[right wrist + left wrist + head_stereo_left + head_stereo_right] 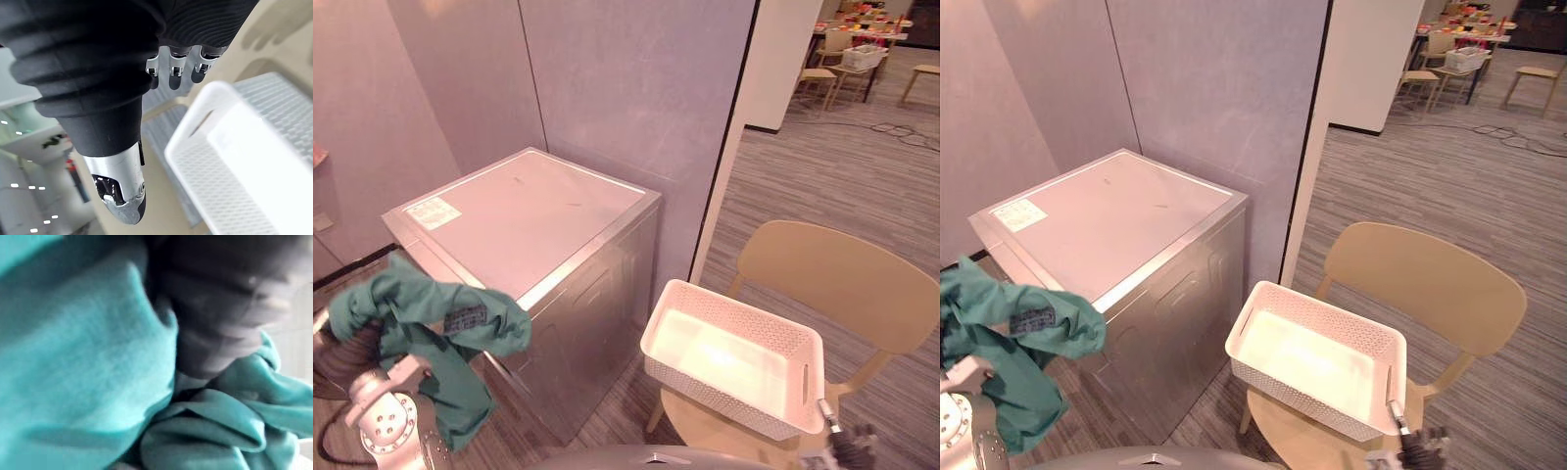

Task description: Pick up the laundry basket with both hands and put the clothes into the washing machine.

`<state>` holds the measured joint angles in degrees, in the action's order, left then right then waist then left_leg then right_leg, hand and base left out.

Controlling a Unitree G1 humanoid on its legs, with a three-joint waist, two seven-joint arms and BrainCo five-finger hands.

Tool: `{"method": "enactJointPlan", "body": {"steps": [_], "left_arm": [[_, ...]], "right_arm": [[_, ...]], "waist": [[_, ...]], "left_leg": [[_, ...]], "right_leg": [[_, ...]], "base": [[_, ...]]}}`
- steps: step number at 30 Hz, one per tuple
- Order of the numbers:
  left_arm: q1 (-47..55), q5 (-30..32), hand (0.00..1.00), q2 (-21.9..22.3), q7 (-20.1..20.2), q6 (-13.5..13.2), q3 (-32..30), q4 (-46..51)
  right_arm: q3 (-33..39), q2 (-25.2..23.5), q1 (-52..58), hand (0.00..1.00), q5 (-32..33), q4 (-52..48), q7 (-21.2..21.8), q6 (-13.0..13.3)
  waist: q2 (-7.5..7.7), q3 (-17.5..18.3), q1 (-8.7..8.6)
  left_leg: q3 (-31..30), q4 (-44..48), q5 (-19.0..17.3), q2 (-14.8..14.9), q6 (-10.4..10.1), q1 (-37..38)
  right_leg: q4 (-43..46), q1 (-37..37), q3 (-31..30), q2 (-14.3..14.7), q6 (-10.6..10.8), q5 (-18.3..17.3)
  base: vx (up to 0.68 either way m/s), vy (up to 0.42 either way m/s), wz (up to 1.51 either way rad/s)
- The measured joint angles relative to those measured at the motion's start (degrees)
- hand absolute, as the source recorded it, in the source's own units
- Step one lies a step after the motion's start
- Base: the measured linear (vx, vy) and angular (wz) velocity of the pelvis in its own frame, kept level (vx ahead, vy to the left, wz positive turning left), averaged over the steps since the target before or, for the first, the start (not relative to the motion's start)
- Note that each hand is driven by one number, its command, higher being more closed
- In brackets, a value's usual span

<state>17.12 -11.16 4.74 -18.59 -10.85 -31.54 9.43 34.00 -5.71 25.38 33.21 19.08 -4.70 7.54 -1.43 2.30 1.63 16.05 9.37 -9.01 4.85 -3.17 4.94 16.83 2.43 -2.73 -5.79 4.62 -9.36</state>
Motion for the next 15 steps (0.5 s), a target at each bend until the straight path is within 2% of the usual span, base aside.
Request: {"method": "enactJointPlan", "body": {"steps": [2, 5, 7, 9, 12, 15], "left_arm": [[0.1, -1.1, 1.00, 0.5, 0.1, 0.5, -0.6, -4.4], [0.1, -2.3, 1.00, 0.6, 0.6, 0.9, -0.7, -11.3], [-0.2, -2.1, 1.00, 0.5, 1.0, 1.4, 0.5, -14.7], [-0.7, -0.9, 1.00, 0.4, 2.4, 2.2, 2.8, -18.3], [-0.7, -1.0, 1.00, 0.4, 3.5, 2.6, 3.2, -19.9], [-0.5, -0.9, 1.00, 0.2, 5.0, 2.8, 5.2, -21.8]], "right_arm": [[0.0, 0.0, 0.0, 0.00, 0.1, 11.6, 0.9, -1.2], [-0.1, 0.5, 0.3, 0.00, 0.1, 23.5, 1.3, -2.1], [-1.2, 0.5, 0.7, 0.00, -1.1, 28.1, 2.2, -3.1], [-4.0, 0.5, 1.2, 0.00, -4.2, 31.9, 3.2, -4.1], [-6.0, 0.7, 0.9, 0.00, -7.2, 33.5, 3.4, -4.2], [-9.1, 1.7, -0.2, 0.00, -11.1, 33.9, 3.3, -4.3]], "waist": [[0.72, -0.3, 0.24], [1.40, -0.7, 0.08], [1.79, -1.0, -0.20], [2.36, -1.3, -0.25], [2.73, -1.5, -0.05], [3.32, -1.9, 0.89]], "left_leg": [[0.6, 1.0, -0.7, 0.9, -0.7, -0.3], [2.0, 1.6, -1.2, 1.8, -1.2, 0.1], [2.5, 1.6, -1.2, 2.0, -1.3, 0.2], [2.7, 1.6, -1.3, 2.1, -1.4, 0.2], [2.7, 1.9, -1.6, 2.1, -1.3, 0.3], [2.3, 2.2, -1.6, 2.1, -1.2, 0.3]], "right_leg": [[0.7, 0.7, -0.5, 0.8, -0.1, -0.4], [0.8, 0.8, -1.5, 2.0, -0.1, -0.4], [0.8, 0.8, -1.7, 2.1, -0.1, -0.4], [0.7, 0.7, -1.8, 2.2, -0.1, -0.4], [0.4, 0.6, -1.9, 2.2, -0.1, -0.4], [-0.6, -0.5, -1.4, 2.0, 0.0, 0.2]], "base": [[0.03, -0.054, -0.15], [0.06, -0.033, -0.23], [0.05, -0.007, -0.10], [0.02, 0.002, -0.03], [0.00, 0.000, 0.00], [-0.02, 0.015, 0.07]]}}
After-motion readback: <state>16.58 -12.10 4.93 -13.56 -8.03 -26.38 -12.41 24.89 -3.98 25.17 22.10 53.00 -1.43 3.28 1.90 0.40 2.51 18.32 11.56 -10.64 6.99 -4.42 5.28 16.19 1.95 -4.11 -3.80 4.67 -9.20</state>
